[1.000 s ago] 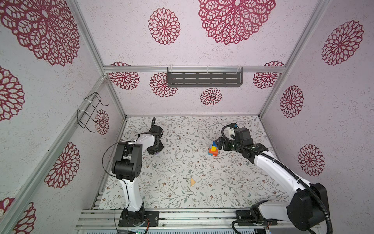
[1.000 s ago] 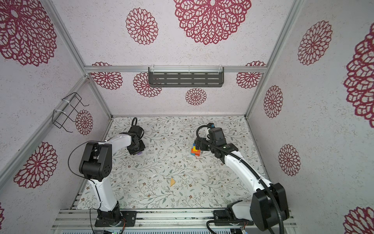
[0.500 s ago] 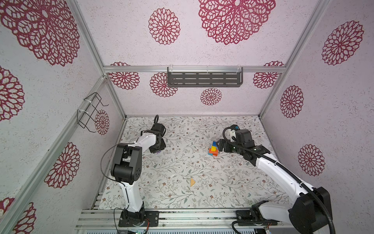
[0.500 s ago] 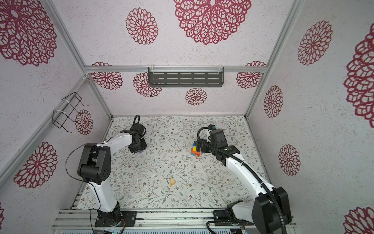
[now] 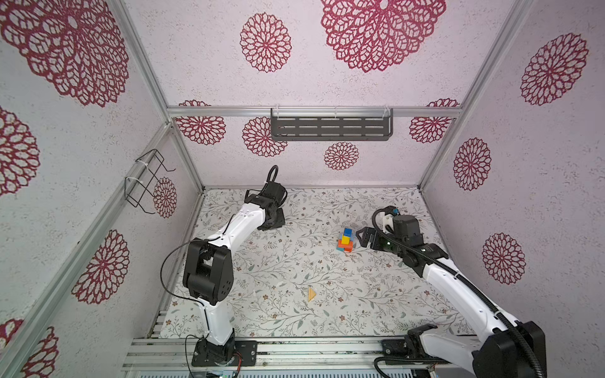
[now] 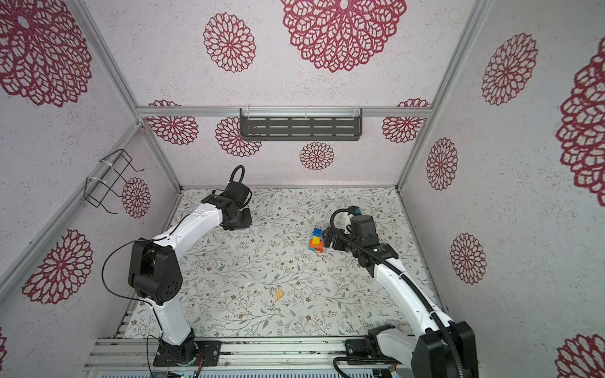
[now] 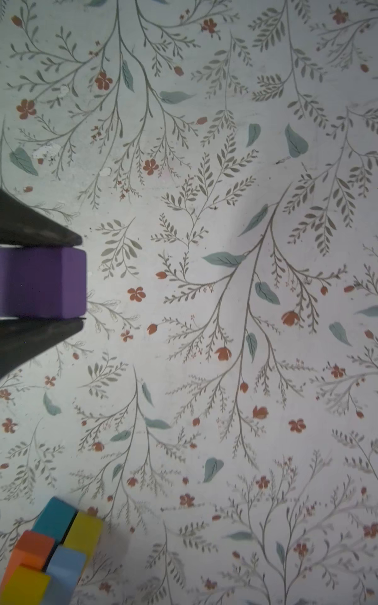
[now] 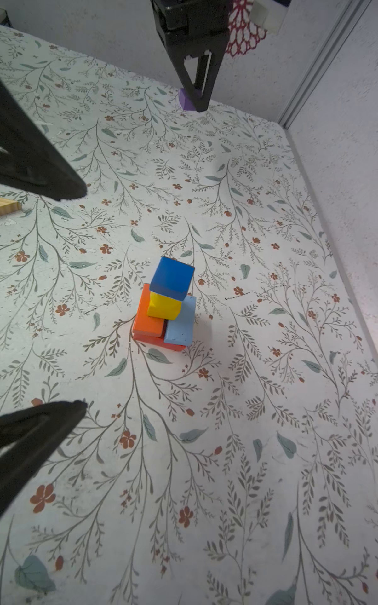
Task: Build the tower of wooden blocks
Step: 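Lift the purple cube with the left gripper and carry it over the stack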
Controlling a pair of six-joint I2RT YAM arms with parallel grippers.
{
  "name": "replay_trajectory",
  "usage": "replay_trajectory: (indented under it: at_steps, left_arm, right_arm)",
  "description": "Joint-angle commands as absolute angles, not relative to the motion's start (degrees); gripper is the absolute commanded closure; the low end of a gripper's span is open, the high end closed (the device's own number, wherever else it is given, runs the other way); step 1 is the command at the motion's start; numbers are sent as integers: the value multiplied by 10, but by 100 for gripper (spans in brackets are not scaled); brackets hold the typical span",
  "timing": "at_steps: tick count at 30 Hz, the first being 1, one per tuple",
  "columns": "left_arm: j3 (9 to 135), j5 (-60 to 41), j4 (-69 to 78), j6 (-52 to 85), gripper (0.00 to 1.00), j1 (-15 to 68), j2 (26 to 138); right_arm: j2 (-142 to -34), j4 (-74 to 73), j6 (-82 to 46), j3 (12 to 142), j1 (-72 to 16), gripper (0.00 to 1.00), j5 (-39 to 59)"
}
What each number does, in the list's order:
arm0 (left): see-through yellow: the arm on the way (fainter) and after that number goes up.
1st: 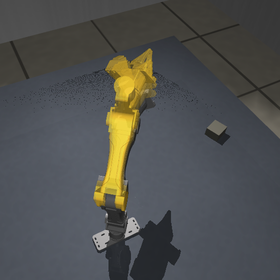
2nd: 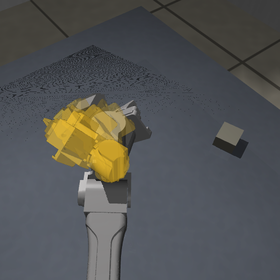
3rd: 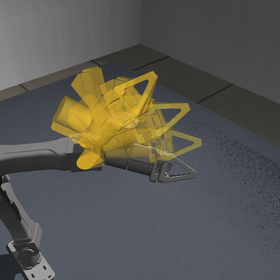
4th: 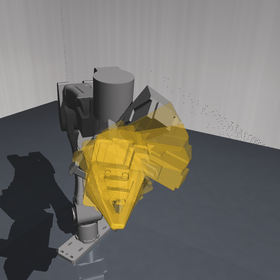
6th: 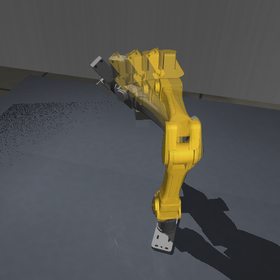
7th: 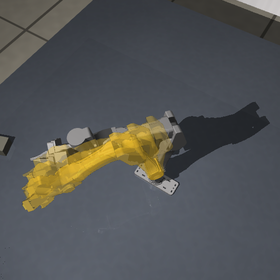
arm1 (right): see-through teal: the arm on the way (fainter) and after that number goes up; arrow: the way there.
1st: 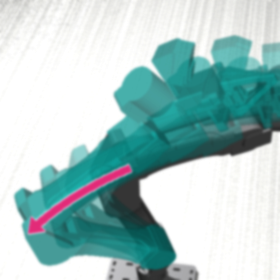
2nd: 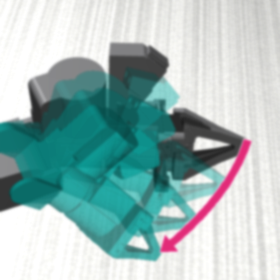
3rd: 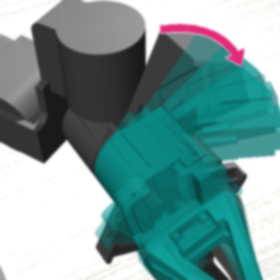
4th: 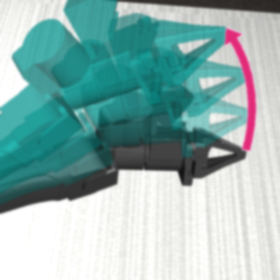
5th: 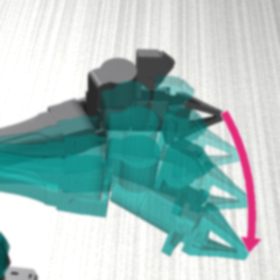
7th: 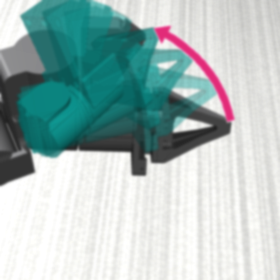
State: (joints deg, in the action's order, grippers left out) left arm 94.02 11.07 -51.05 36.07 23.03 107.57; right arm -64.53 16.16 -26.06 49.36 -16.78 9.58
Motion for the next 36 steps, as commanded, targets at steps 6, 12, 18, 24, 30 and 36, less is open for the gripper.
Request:
replay_trajectory:
  at_steps: [6,12,18,24,30,36]
  left_arm:
    - [1066,132,-582,341,70,303,1119]
    - [1143,134,-611,340,70,341,1178]
    - [1221,131,-636,350,70,379,1220]
    - [1297,119,-653,359,70,414,1262]
    - [1386,97,-673,362,70,447,1308]
    - [1426,85,-667,366,70,465,1333]
  right_arm:
    - [-595,160,-277,469,-127,1,120]
    - [-570,179,-266,461,-119,1,103]
    - [-563,187,-264,450,-100,1,108]
    - [-553,174,-275,422,-84,1,120]
    - [-544,165,-279,402,-82,1,120]
    - [-540,168,-274,396,-81,1,114]
